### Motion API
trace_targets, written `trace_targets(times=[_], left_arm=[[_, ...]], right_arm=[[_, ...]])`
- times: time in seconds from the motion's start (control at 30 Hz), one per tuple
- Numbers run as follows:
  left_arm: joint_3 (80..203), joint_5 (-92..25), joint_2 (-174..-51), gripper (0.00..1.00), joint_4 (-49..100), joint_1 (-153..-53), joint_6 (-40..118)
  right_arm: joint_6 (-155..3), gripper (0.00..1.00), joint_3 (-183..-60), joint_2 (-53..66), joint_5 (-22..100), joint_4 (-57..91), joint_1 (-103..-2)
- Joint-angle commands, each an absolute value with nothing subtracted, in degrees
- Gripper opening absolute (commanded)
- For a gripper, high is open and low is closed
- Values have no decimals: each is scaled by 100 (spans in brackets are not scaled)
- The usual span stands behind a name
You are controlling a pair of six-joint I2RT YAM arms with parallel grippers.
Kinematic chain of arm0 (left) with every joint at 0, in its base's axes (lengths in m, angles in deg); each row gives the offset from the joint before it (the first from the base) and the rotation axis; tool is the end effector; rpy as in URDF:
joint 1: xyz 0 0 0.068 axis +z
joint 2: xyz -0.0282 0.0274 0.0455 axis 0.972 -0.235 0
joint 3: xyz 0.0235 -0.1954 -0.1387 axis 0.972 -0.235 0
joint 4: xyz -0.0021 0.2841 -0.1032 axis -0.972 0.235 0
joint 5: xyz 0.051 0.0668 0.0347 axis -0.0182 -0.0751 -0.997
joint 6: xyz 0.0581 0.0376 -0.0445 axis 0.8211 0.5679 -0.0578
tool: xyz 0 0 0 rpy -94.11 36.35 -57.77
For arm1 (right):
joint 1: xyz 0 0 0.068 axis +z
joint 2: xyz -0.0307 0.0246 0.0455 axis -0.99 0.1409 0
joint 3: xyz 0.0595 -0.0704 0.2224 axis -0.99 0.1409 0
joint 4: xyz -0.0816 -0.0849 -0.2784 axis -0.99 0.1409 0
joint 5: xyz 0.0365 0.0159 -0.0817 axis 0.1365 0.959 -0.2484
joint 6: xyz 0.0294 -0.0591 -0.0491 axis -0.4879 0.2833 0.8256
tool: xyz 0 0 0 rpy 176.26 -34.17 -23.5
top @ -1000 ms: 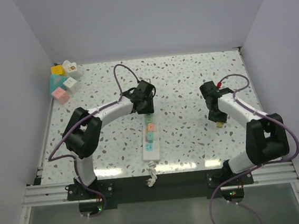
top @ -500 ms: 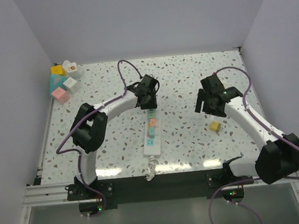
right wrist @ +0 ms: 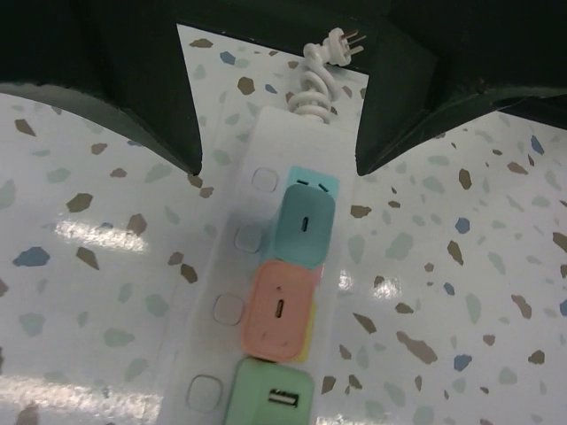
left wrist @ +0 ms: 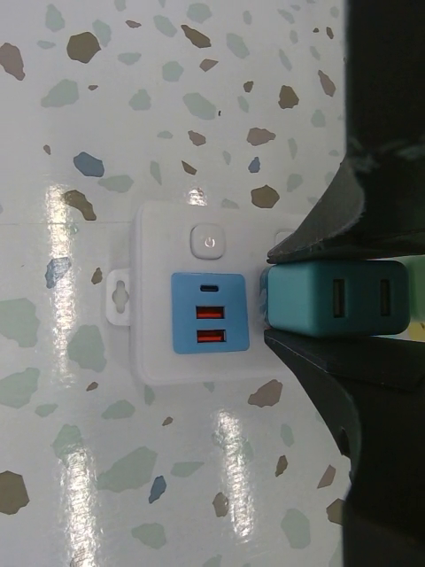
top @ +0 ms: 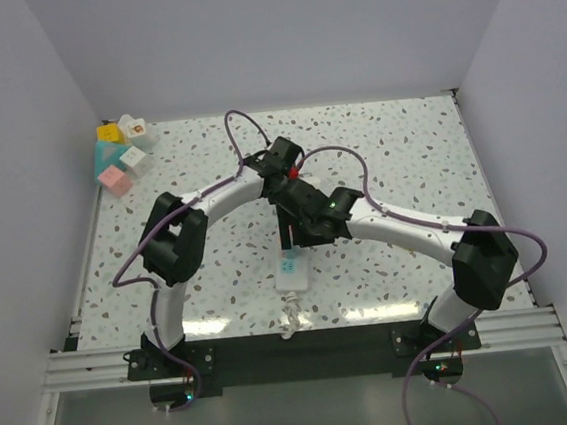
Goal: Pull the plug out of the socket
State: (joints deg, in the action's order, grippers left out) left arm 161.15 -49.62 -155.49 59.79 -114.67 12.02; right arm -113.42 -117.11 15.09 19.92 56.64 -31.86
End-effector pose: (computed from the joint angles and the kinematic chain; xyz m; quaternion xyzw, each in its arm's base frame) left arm 0.3912 -0.2959 0.1171 -0.0217 0.9602 -0.1157 0.2533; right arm 0.2584 0.2860 0.1852 -0.0231 0.9588 0.1281 0.2525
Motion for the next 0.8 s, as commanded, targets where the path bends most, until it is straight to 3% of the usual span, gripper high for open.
trace_targets(times=[0.0,0.43,0.6,0.77], left_arm=[[16196,-5035,-15481,0,5923,-11411,968],[15730,-4895,-15525,0,5685,-11367,730],[15318,-4912,-15543,0,5501,-11367,722],[14844,-5140,-15648,0,5334,-11385,739]], right_arm=[[-11902,73,-11943,1664,1537,5439,-2873],[-12034,44,-12251,2869,1457,5306,-2662],[-11930,0,-12303,2817,1404,5324,-2670],[-11499,0,-12680,2230,1448,5771,-2635]])
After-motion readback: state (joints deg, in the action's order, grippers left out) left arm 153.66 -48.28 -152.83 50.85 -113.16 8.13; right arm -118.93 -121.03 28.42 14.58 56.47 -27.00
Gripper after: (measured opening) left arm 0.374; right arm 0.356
